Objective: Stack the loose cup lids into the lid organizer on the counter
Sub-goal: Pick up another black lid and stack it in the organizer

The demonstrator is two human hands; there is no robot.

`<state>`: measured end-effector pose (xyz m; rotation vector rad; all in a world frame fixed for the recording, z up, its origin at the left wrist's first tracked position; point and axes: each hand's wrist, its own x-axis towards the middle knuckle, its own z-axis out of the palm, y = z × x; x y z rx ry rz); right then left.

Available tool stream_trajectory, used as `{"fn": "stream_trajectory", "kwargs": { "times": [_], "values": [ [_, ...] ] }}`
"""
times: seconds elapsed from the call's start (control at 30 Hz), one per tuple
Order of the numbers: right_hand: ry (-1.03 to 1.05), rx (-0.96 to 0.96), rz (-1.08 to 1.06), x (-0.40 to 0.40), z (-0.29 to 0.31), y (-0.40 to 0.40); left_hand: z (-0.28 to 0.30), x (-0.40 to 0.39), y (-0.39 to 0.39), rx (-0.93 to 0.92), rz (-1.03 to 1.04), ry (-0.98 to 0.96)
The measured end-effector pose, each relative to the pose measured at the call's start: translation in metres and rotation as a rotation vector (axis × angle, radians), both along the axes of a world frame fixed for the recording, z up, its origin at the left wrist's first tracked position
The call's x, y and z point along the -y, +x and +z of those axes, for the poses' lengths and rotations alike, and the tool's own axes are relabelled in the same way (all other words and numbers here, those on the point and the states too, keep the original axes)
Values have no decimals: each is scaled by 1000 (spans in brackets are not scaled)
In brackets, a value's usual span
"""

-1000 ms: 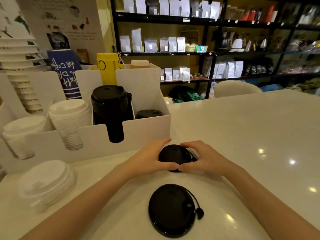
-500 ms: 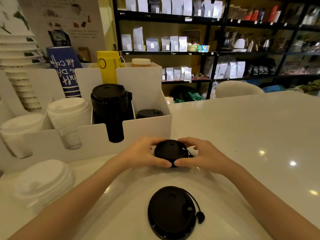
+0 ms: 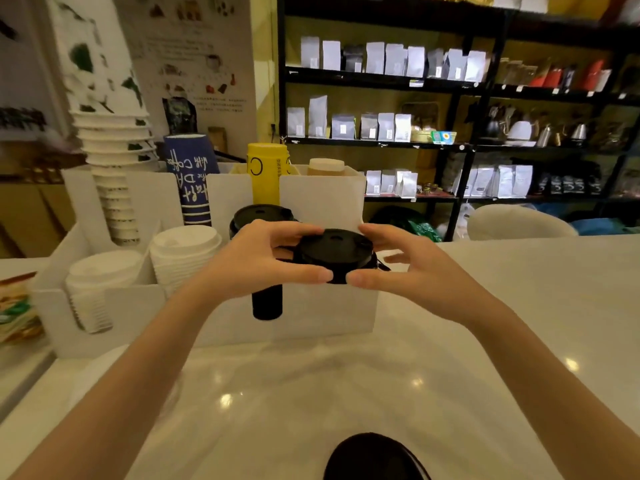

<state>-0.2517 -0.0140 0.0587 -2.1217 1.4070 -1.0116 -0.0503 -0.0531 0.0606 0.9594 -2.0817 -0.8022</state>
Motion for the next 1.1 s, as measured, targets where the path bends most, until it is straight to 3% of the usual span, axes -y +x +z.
{"fn": "stream_trajectory", "kwargs": {
  "times": [0.23, 0.4, 0.63, 1.1],
  "values": [
    [-109, 226, 49, 35, 16, 33, 15, 12, 29, -259, 93, -94],
    [-204, 392, 23, 60, 4, 52, 13, 29, 39, -254, 264, -221],
    [-148, 341, 34, 81, -16, 61, -3, 47, 39, -104, 460, -298],
    [-154, 224, 26, 87, -29, 65, -5, 50, 47, 17, 423, -170]
  ]
}}
